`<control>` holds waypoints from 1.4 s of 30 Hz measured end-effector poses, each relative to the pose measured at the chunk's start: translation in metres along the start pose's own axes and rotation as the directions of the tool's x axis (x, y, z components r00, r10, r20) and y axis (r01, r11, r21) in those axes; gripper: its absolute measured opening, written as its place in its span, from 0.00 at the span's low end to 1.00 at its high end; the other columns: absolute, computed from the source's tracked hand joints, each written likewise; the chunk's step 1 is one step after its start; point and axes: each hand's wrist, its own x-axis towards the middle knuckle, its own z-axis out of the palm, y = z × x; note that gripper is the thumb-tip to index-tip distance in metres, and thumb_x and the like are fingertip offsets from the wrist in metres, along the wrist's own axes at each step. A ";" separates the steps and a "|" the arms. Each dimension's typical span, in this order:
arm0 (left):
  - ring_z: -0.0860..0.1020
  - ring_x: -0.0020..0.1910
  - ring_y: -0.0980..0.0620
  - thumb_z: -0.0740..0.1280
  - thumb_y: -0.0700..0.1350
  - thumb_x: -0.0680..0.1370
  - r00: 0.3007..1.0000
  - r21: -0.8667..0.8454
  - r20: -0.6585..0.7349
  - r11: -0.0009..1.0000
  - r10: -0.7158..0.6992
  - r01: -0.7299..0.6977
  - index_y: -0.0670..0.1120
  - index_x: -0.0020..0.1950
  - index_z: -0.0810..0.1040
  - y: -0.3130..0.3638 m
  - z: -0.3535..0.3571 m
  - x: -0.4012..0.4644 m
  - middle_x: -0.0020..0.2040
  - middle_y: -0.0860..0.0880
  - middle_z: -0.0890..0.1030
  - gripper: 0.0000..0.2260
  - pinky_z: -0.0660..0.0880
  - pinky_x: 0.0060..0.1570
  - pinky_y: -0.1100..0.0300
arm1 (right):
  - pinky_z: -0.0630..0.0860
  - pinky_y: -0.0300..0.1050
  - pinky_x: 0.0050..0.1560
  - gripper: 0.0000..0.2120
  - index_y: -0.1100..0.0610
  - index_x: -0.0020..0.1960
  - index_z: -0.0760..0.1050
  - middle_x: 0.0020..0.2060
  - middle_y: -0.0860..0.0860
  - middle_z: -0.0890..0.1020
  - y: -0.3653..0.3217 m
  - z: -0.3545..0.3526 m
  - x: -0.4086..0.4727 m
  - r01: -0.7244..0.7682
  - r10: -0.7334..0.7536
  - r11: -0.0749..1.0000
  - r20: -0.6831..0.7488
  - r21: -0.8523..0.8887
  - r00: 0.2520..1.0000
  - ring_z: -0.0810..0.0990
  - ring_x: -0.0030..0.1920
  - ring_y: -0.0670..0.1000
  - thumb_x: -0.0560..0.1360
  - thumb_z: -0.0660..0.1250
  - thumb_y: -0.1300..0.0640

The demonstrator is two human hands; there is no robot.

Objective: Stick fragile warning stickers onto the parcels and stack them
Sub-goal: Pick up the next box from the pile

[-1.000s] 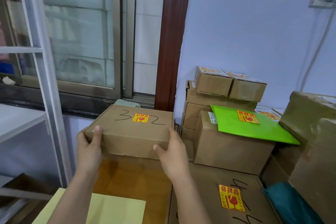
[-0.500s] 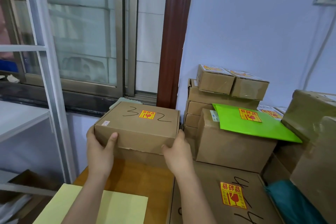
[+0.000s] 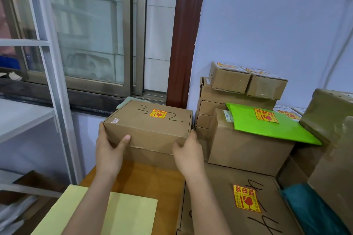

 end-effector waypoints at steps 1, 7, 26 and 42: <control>0.66 0.70 0.42 0.68 0.51 0.75 1.000 0.005 0.001 1.000 0.003 -0.003 0.54 0.77 0.53 0.000 0.000 0.000 0.72 0.47 0.66 0.35 0.67 0.65 0.39 | 0.78 0.51 0.54 0.27 0.59 0.74 0.56 0.62 0.55 0.75 0.000 0.000 0.000 0.002 -0.002 1.000 -0.004 -0.003 1.000 0.77 0.57 0.56 0.78 0.61 0.58; 0.66 0.70 0.43 0.69 0.49 0.75 1.000 -0.015 0.018 1.000 0.013 -0.013 0.53 0.76 0.53 0.000 0.000 0.000 0.72 0.47 0.66 0.35 0.67 0.65 0.40 | 0.78 0.53 0.54 0.26 0.58 0.73 0.57 0.60 0.55 0.77 0.000 -0.001 0.001 0.008 -0.008 1.000 -0.001 0.006 1.000 0.78 0.56 0.56 0.77 0.61 0.58; 0.69 0.68 0.41 0.70 0.47 0.75 0.999 -0.009 0.039 1.000 -0.014 0.014 0.54 0.75 0.54 0.001 0.000 0.000 0.71 0.46 0.68 0.35 0.69 0.64 0.40 | 0.77 0.50 0.57 0.24 0.60 0.70 0.61 0.62 0.55 0.76 0.001 -0.004 0.000 0.022 -0.020 0.998 -0.037 0.050 0.999 0.76 0.59 0.55 0.77 0.63 0.59; 0.69 0.68 0.39 0.68 0.48 0.76 0.999 0.110 0.023 0.993 0.031 -0.033 0.51 0.77 0.51 0.005 0.002 -0.006 0.71 0.44 0.68 0.35 0.68 0.63 0.39 | 0.78 0.50 0.53 0.24 0.58 0.70 0.57 0.63 0.55 0.74 -0.001 -0.006 -0.002 0.005 -0.005 1.000 -0.004 -0.028 1.000 0.77 0.57 0.56 0.78 0.61 0.59</control>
